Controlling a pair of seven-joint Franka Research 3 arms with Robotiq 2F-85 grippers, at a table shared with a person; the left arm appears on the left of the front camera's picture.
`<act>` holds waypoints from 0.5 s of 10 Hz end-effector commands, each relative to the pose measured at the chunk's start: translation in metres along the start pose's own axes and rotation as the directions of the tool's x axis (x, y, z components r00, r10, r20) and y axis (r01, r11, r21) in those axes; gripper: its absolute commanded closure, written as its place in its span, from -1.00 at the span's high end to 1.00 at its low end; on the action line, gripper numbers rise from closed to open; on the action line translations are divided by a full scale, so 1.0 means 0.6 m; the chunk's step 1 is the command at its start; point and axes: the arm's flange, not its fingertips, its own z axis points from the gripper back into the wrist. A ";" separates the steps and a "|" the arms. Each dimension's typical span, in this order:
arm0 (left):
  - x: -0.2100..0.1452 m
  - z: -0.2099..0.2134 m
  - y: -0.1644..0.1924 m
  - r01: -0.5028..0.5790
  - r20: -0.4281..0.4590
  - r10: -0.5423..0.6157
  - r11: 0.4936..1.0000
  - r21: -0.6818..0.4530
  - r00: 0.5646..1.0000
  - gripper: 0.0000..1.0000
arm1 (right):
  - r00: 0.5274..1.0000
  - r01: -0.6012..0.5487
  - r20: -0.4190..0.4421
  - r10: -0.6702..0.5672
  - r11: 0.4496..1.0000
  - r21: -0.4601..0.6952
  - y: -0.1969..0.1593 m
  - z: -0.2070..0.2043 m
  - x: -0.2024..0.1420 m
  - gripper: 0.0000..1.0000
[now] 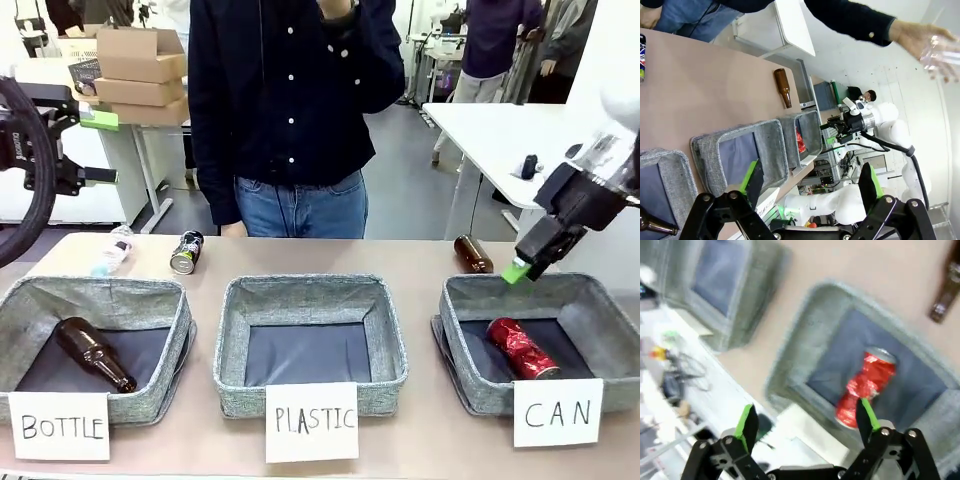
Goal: Sort the can waste into the basket.
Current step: Pick up the can waste from the table and place it in the right Fabric basket.
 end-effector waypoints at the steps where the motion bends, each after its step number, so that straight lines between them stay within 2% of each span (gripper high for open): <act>1: 0.000 -0.004 0.001 0.019 0.016 -0.018 0.999 -0.028 1.000 1.00 | 0.974 -0.021 0.215 -0.073 0.914 0.405 0.013 0.049 0.005 1.00; 2: 0.000 -0.004 0.001 0.019 0.016 -0.018 0.999 -0.028 1.000 1.00 | 0.911 0.051 0.266 -0.315 0.727 0.685 0.025 0.081 0.013 1.00; 3: 0.000 -0.004 0.001 0.019 0.016 -0.018 0.999 -0.028 1.000 1.00 | 0.848 0.032 0.242 -0.472 0.500 0.865 0.030 0.107 0.018 1.00; 4: 0.000 -0.004 0.001 0.019 0.016 -0.018 0.999 -0.028 1.000 1.00 | 0.803 -0.021 0.257 -0.538 0.405 0.914 0.022 0.116 0.021 1.00; 5: 0.000 -0.004 0.001 0.019 0.016 -0.018 0.999 -0.028 1.000 1.00 | 0.787 -0.101 0.279 -0.550 0.331 0.938 0.002 0.118 0.029 1.00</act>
